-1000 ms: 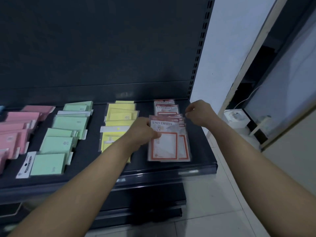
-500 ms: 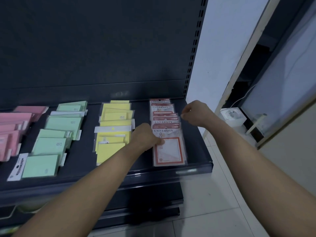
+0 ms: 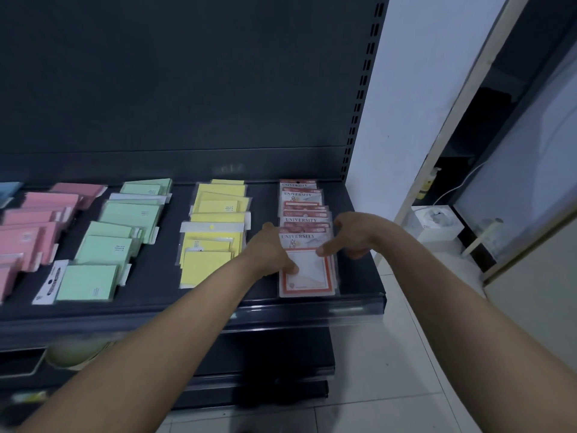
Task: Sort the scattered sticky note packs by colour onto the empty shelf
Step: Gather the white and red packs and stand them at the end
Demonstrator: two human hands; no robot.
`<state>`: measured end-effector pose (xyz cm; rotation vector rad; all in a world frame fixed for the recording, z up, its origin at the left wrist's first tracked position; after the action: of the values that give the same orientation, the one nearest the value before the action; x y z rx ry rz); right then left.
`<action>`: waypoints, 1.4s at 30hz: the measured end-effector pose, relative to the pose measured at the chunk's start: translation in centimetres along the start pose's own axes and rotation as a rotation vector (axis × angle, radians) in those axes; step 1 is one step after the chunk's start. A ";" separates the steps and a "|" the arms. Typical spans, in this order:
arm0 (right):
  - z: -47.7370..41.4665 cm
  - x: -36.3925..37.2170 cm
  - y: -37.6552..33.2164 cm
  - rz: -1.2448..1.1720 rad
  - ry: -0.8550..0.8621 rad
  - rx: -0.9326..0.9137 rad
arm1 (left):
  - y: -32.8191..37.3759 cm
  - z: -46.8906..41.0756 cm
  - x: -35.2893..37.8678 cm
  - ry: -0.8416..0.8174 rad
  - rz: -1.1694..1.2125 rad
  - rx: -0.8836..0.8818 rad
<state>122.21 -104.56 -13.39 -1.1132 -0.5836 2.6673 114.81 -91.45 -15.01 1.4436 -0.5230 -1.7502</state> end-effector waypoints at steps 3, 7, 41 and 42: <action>-0.1 0.6 0.2 -0.040 -0.034 -0.012 | -0.4 0.0 -0.1 0.046 0.020 -0.046; -0.5 0.4 -0.1 -0.072 0.001 -0.029 | -0.6 -0.3 -0.5 0.090 0.021 -0.067; -9.5 -2.3 -3.1 -0.558 -0.039 0.113 | -1.2 -10.7 -3.7 -0.024 0.396 -0.128; -9.7 -2.4 -3.2 -0.567 -0.053 0.117 | -1.1 -10.8 -3.6 -0.027 0.412 -0.131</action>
<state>130.90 -99.75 -16.71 -0.7113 -0.6302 2.2088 124.87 -86.21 -16.50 1.1288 -0.6558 -1.4472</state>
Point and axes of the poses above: each hand's wrist, its own z-axis away from the middle knuckle, its own x-axis out of the palm, y = z × x, the point moved 9 cm from there along -z, towards the middle knuckle, and after that the axes turned 10 degrees about x, right-handed, at the moved point
